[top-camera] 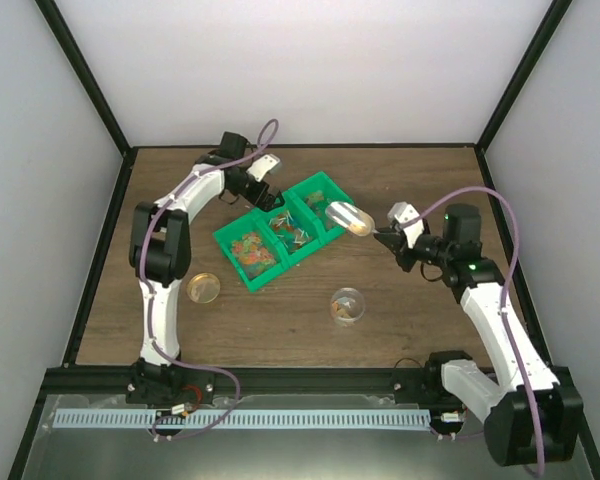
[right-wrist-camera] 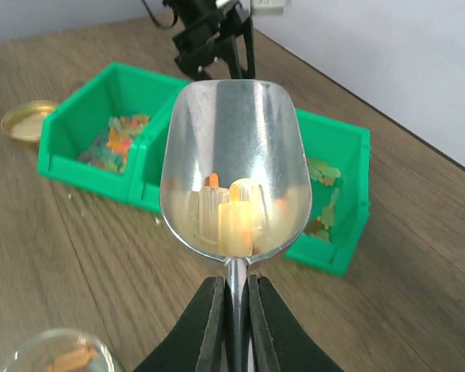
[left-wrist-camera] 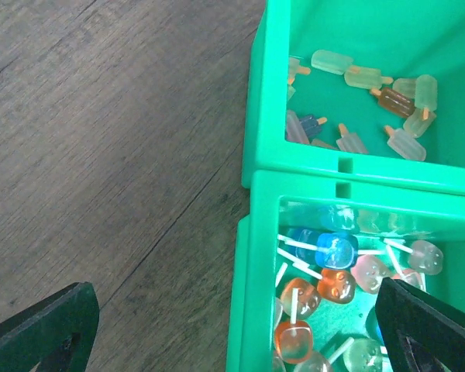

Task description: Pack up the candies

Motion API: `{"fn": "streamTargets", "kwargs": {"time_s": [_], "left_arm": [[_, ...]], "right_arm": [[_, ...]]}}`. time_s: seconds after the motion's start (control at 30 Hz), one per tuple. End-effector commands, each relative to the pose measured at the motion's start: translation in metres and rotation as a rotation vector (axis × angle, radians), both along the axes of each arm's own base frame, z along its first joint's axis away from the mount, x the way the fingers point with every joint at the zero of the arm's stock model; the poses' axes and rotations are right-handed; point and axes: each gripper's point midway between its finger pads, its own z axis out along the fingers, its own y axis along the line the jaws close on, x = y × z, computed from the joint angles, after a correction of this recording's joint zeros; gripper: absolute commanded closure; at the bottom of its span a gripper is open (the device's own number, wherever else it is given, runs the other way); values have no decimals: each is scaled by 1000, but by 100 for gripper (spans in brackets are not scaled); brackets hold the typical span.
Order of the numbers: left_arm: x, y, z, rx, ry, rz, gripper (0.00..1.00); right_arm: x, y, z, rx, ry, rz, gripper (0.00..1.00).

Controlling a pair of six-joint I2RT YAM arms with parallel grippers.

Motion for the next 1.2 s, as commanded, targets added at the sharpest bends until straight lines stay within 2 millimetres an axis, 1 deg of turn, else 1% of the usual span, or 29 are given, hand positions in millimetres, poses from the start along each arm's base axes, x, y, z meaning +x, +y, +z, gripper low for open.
{"fn": "streamTargets", "kwargs": {"time_s": [0.0, 0.1, 0.23, 0.37, 0.53, 0.73, 0.83, 1.03, 1.17], "left_arm": [[-6, 4, 22, -13, -30, 9, 0], [-12, 6, 23, -6, -30, 9, 0], [-20, 8, 24, -2, -33, 7, 0], [-26, 10, 21, -1, -23, 8, 0], [-32, 11, 18, -3, -10, 12, 0], [-32, 11, 17, -14, -8, 27, 0], [-31, 11, 15, -21, -6, 40, 0], [-30, 7, 13, -43, 3, 45, 0], [-29, 6, 13, -51, 6, 49, 0]], "right_arm": [[-39, -11, -9, -96, -40, 128, 99], [-56, -24, -19, -143, -45, 142, 99], [-80, -32, -31, -199, -66, 172, 99], [-100, -33, -42, -239, -75, 197, 99], [-114, -32, -47, -271, -73, 227, 99], [-139, -36, -64, -360, -33, 298, 99], [-144, -38, -67, -385, -9, 303, 99], [-150, -44, -66, -425, 38, 300, 99], [-147, -51, -64, -463, 53, 273, 99]]}}
